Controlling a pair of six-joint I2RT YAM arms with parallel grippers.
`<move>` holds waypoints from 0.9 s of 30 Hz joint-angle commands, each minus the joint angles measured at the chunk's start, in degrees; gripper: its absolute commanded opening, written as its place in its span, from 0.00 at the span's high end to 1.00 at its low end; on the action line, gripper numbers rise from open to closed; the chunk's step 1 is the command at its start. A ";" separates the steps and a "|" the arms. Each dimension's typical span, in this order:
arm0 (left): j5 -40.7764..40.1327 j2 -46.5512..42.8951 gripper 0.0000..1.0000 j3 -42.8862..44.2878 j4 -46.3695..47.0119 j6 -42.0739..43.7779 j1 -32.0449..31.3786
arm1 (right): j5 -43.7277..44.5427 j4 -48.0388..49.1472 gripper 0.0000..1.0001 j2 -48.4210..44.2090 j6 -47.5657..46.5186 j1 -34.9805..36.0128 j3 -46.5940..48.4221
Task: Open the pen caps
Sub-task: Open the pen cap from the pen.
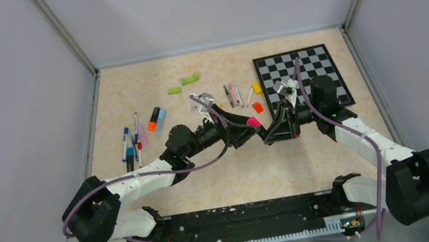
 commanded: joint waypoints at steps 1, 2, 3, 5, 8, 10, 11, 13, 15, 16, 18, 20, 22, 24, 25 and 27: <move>4.01 2.76 0.31 2.08 9.97 -3.40 0.26 | -1.65 3.91 1.00 -0.35 0.62 0.00 0.06; 4.40 3.29 0.35 2.09 10.76 -3.83 0.26 | -1.60 4.00 1.00 -0.33 0.66 0.07 -0.09; 4.75 3.77 0.41 2.25 11.43 -4.31 0.26 | -1.50 4.07 1.00 -0.20 0.77 0.16 -0.09; 5.28 4.37 0.52 2.58 12.02 -4.70 0.26 | -1.36 4.10 1.00 0.01 0.88 0.18 -0.11; 6.02 4.80 0.61 2.97 12.20 -5.01 0.26 | -1.21 4.16 1.00 0.26 0.91 0.26 -0.18; 6.16 4.83 0.64 2.98 12.48 -5.14 0.26 | -1.17 4.19 1.00 0.40 0.86 0.35 -0.32; 6.17 4.85 0.64 2.96 12.57 -5.15 0.26 | -1.10 4.19 1.00 0.46 0.88 0.36 -0.36; 6.15 4.80 0.62 2.94 12.68 -5.23 0.21 | -1.07 4.19 1.00 0.61 0.84 0.46 -0.46; 6.33 4.87 0.62 3.12 12.89 -5.26 0.25 | -1.10 4.19 1.00 0.80 0.93 0.58 -0.36; 6.36 4.93 0.62 3.12 12.94 -5.41 0.26 | -1.03 4.23 1.00 0.89 0.99 0.62 -0.37; 6.30 4.95 0.67 3.19 12.95 -5.48 0.24 | -1.05 4.19 1.00 0.99 0.96 0.67 -0.32; 6.13 4.95 0.79 3.24 13.02 -5.68 0.24 | -0.95 4.19 1.00 1.08 0.96 0.71 -0.41; 6.04 5.02 0.95 3.10 13.24 -5.72 0.23 | -0.92 4.19 1.00 1.13 0.98 0.84 -0.52; 5.76 5.03 1.00 3.11 13.37 -5.88 0.25 | -0.82 4.06 1.00 1.29 0.94 0.85 -0.53; 5.24 5.04 1.00 3.07 13.56 -5.84 0.26 | -0.75 3.90 1.00 1.45 1.00 0.87 -0.49; 3.98 4.92 1.00 2.83 15.20 -5.29 0.33 | -0.28 3.67 1.00 1.89 0.86 0.93 -0.73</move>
